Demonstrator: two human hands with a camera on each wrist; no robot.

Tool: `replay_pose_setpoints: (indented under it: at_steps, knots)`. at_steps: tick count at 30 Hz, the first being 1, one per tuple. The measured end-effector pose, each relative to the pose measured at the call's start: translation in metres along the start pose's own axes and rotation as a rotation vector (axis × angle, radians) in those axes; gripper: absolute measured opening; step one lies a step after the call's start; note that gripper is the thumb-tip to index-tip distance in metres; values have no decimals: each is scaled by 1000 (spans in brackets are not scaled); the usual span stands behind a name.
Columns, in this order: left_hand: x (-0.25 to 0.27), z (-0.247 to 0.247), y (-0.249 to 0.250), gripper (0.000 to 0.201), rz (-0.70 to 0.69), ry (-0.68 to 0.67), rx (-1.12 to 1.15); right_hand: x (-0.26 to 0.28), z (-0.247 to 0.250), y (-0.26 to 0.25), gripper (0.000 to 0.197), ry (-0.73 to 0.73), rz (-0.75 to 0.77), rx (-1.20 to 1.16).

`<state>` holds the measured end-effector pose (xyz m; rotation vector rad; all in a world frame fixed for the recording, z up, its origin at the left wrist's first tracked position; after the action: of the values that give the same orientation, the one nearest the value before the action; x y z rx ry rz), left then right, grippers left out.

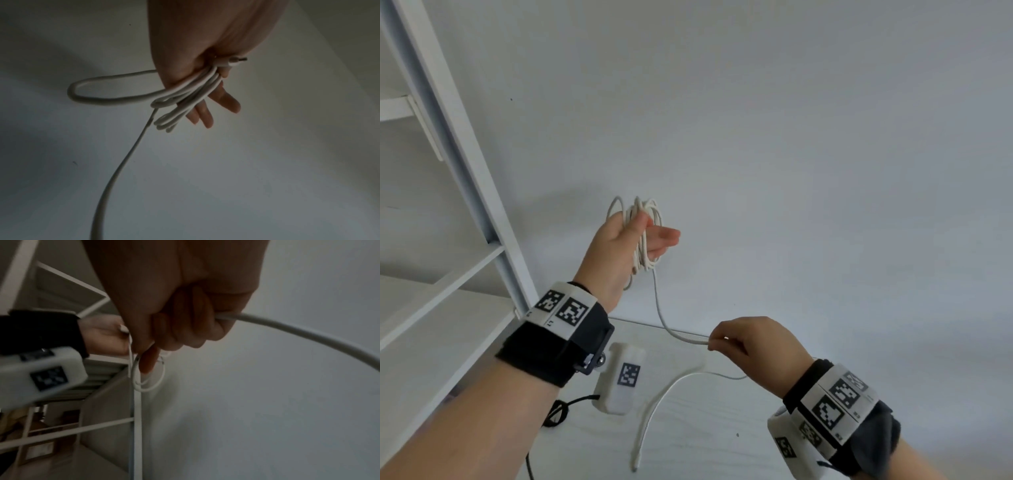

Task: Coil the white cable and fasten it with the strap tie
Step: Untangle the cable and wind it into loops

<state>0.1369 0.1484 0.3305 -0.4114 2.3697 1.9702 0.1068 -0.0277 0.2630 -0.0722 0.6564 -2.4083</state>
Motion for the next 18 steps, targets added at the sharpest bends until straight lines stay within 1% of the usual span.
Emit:
replay_pose_setpoints:
  at_steps: [3,6,7,10,13,16,18]
  knots:
    - [5,-10,-9,22,41,-50,-176,-1,16,-25,25,40,89,-14]
    - [13,-21,-15,22,66,-121,-369,0,30,-45,41,78,166,-40]
    - [16,-24,-15,22,69,-143,-413,0,34,-50,43,89,183,-45]
    - [27,-36,-15,24,73,-215,-502,1,42,-57,40,129,200,-55]
    - [37,-44,-19,24,77,-279,-553,0,50,-56,31,190,197,-62]
    - [46,-48,-27,26,117,-310,-521,-4,59,-48,21,256,150,-58]
    - [51,-51,-33,29,144,-334,-499,-6,65,-43,21,287,124,-55]
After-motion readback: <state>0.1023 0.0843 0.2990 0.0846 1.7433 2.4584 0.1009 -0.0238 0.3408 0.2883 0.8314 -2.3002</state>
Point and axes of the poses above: each hand's wrist, its own x-axis away from the middle knuckle, its own z-axis out of the back of the hand, y = z × x, the point moved 10 cm from there along -x, towards the middle knuckle, and after that the axes turned 3 degrees about -x, right-handed, at the moved point
